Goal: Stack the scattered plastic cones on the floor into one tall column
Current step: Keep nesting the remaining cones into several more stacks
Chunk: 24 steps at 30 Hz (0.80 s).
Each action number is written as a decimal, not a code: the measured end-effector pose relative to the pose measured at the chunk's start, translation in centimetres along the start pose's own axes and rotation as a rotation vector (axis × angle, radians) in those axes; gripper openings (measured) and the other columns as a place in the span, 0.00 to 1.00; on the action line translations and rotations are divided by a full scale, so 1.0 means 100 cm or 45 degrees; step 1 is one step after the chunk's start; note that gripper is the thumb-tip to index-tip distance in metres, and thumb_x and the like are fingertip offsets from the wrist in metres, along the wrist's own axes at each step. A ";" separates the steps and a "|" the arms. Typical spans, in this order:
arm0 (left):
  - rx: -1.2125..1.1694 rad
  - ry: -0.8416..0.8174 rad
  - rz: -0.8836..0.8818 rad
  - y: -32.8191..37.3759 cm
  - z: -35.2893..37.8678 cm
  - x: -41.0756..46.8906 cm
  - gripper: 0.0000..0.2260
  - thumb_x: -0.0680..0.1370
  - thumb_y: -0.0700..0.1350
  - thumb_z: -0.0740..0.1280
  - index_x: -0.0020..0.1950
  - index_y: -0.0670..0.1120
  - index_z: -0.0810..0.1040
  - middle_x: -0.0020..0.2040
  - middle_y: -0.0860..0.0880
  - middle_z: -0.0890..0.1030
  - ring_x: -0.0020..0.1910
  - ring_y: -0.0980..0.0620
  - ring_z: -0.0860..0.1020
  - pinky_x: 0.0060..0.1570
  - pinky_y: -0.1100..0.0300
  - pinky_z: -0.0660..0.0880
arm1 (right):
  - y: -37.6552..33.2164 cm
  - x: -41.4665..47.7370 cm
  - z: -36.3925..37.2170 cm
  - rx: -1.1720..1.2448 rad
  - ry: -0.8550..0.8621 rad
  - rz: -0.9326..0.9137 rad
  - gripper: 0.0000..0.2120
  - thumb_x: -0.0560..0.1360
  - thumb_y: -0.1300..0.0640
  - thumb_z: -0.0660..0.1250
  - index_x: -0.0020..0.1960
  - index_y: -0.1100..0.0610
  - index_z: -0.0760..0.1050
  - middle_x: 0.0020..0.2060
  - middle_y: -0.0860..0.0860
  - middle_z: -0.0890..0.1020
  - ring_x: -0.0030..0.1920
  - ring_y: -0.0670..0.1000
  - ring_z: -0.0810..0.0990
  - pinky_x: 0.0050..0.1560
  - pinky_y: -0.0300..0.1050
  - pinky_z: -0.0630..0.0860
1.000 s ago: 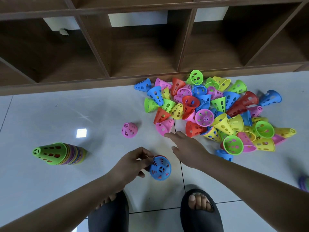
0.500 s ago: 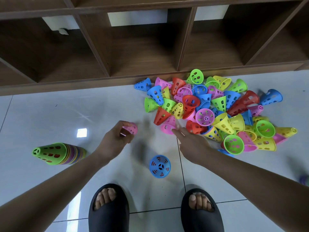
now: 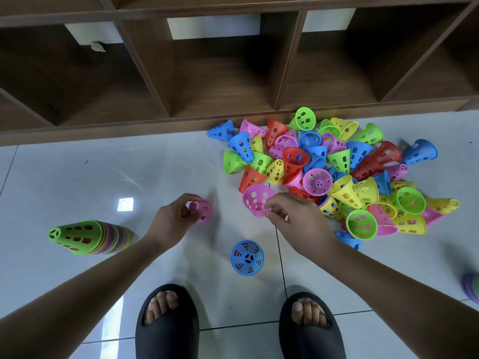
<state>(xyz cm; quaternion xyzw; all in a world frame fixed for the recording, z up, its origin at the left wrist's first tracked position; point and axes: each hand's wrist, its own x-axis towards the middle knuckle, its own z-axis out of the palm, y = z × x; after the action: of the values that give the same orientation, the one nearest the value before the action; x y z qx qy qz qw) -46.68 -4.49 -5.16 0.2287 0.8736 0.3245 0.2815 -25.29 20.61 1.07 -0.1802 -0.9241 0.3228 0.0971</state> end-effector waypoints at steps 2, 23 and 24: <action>-0.006 0.028 0.015 -0.002 -0.003 -0.002 0.11 0.80 0.47 0.74 0.58 0.63 0.80 0.34 0.51 0.77 0.31 0.55 0.73 0.36 0.60 0.73 | -0.020 -0.006 -0.011 0.213 0.002 0.100 0.03 0.79 0.55 0.75 0.50 0.52 0.81 0.36 0.43 0.82 0.37 0.47 0.80 0.39 0.45 0.77; -0.679 -0.232 0.333 0.125 -0.059 -0.068 0.13 0.80 0.44 0.72 0.64 0.46 0.83 0.37 0.39 0.71 0.35 0.51 0.70 0.35 0.65 0.71 | -0.027 -0.052 -0.009 1.600 -0.357 0.866 0.14 0.85 0.65 0.57 0.43 0.59 0.75 0.30 0.58 0.69 0.30 0.53 0.63 0.32 0.46 0.60; -0.692 -0.248 0.348 0.130 -0.060 -0.070 0.13 0.79 0.43 0.72 0.64 0.46 0.83 0.37 0.37 0.71 0.35 0.51 0.70 0.36 0.66 0.71 | -0.027 -0.052 -0.008 1.565 -0.396 0.859 0.13 0.85 0.65 0.57 0.44 0.60 0.75 0.30 0.58 0.70 0.29 0.53 0.65 0.31 0.45 0.62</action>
<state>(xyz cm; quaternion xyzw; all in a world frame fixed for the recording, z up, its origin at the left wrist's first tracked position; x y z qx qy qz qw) -42.54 -2.30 10.09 0.2902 0.6851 0.5575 0.3684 -21.00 17.04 3.08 -0.3207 -0.4721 0.8192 -0.0569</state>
